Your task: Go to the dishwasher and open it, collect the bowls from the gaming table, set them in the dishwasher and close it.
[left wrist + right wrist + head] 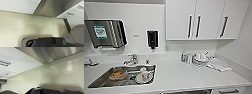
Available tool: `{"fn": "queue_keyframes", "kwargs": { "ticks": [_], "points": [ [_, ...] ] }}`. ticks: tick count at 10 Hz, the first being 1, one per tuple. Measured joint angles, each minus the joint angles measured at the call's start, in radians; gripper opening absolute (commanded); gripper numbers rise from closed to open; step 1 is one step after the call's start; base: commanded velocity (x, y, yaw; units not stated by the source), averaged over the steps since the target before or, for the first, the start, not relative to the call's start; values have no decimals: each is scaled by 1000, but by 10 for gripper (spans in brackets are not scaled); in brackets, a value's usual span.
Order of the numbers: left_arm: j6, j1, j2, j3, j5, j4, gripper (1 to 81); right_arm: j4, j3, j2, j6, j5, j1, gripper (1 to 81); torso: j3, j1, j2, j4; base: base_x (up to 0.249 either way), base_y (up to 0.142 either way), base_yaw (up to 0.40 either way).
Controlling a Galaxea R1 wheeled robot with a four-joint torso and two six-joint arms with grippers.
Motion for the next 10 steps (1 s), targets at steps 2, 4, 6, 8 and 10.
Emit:
{"fn": "queue_keyframes", "kwargs": {
  "ticks": [2, 4, 6, 8, 10],
  "points": [
    [0, -18, -57, 58, -32, 0, 811, 0, 0, 0, 0, 1, 0, 811, 0, 0, 0, 0, 0, 0, 0],
    [-1, -50, -118, 96, -43, 14, 811, 0, 0, 0, 1, 0, 1, 811, 0, 0, 0, 0, 0, 0, 0],
    [-3, -91, -143, 137, -41, 25, 811, 0, 0, 0, 1, 1, 7, 811, 0, 0, 0, 0, 0, 0, 0],
    [-3, -153, -170, 188, -38, 32, 811, 0, 0, 1, 1, 1, 7, 811, 0, 0, 0, 0, 0, 0, 0],
    [-4, -209, -198, 221, 7, 34, 811, 0, 0, 1, 1, 0, 7, 811, 0, 0, 0, 0, 0, 0, 0]
  ]
}}
